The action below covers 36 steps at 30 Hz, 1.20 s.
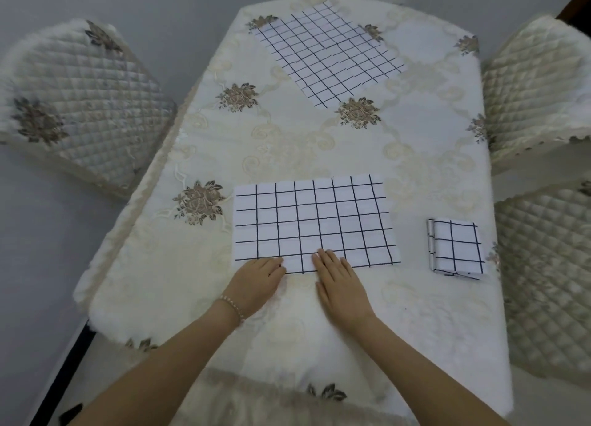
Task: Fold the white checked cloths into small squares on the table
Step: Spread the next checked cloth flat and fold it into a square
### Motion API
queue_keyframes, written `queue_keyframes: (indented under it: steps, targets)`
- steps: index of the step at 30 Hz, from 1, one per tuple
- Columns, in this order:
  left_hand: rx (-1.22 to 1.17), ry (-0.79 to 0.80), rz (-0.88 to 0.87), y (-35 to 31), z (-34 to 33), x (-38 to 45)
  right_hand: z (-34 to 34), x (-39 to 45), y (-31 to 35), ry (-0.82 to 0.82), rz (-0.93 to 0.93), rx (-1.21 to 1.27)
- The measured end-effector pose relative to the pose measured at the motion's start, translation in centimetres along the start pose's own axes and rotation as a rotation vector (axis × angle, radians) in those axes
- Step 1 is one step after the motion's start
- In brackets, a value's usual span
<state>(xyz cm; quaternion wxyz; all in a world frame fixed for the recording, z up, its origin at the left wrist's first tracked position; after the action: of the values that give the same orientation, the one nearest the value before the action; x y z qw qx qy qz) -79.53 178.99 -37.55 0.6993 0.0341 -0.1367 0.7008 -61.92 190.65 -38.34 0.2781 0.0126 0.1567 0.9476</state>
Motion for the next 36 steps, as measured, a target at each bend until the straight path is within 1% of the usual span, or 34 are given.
queue_keyframes:
  steps: [3,4,5,6,8,10,11,13,15,17,20,21,23,24,25,27,30,32,34,36]
  targets:
    - [0.004,0.014,0.033,-1.9,0.7,-2.2,0.0,-2.6,0.4,0.039,0.026,0.017]
    - [-0.013,0.009,0.091,-2.5,1.0,-3.1,-0.2,-3.6,0.5,0.042,0.031,0.027]
    - [-0.042,-0.002,0.188,-3.0,1.1,-4.0,-0.4,-4.5,0.8,0.046,0.028,0.037]
    - [-0.06,-0.014,0.331,-3.5,1.5,-4.7,-0.6,-5.2,1.1,0.056,0.016,0.046]
    - [-0.042,-0.033,0.704,-4.3,2.3,-5.4,-1.0,-6.1,1.8,0.078,-0.034,0.056]
    - [-0.047,0.053,1.087,-5.0,3.1,-5.3,-0.8,-6.4,2.5,0.08,-0.056,0.049]
    - [-0.083,0.093,1.236,-5.3,3.6,-5.0,-0.8,-6.3,2.7,0.071,-0.045,0.045]
    - [-0.241,0.082,1.452,-5.5,3.9,-4.3,-0.8,-6.3,2.8,0.109,-0.05,0.068]
    - [-0.434,-0.046,1.642,-5.0,4.1,-3.8,-0.5,-6.3,2.6,0.115,-0.045,0.066]
    - [-0.595,-0.129,1.764,-4.4,4.3,-3.5,-0.5,-6.5,2.6,0.136,-0.035,0.054]
    - [-0.794,-0.142,1.845,-3.3,3.8,-3.6,-0.8,-6.8,2.7,0.128,-0.015,0.044]
    - [-0.802,-0.139,1.869,-2.9,3.5,-3.8,-0.7,-6.8,2.7,0.13,-0.015,0.046]
    - [-0.727,-0.112,1.908,-2.6,3.4,-4.1,-0.4,-6.8,2.8,0.148,-0.025,0.047]
    - [-0.658,-0.067,1.92,-2.8,3.6,-4.2,-0.1,-6.7,2.9,0.139,-0.031,0.033]
    - [-0.584,-0.022,1.921,-3.0,4.1,-4.2,0.2,-6.7,2.9,0.137,-0.035,0.009]
    - [-0.528,0.002,1.893,-3.3,4.4,-4.2,0.1,-7.0,2.7,0.097,-0.07,-0.026]
    - [-0.557,-0.069,1.835,-3.5,4.2,-4.3,-0.3,-7.5,2.2,0.105,-0.103,-0.01]
    - [-0.633,-0.177,1.804,-3.6,4.0,-4.2,-0.2,-7.6,1.8,0.105,-0.077,0.004]
    - [-0.695,-0.301,1.769,-4.2,4.7,-3.5,-0.1,-7.4,1.8,0.143,-0.067,0.029]
    - [-0.651,-0.414,1.68,-5.1,5.9,-2.6,0.1,-7.2,1.8,0.14,-0.076,0.053]
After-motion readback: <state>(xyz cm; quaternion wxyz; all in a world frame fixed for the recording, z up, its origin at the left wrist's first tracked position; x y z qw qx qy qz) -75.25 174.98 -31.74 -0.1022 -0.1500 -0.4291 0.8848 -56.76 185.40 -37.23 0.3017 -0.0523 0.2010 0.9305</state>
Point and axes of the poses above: each hand's wrist, its own x-axis towards the middle knuckle, its own z-axis out of the back of the hand, y = z × x, the point moved 2 cm from there along x, towards the middle knuckle, and after that the axes turned 7 degrees about -y, right-handed, at the moved point
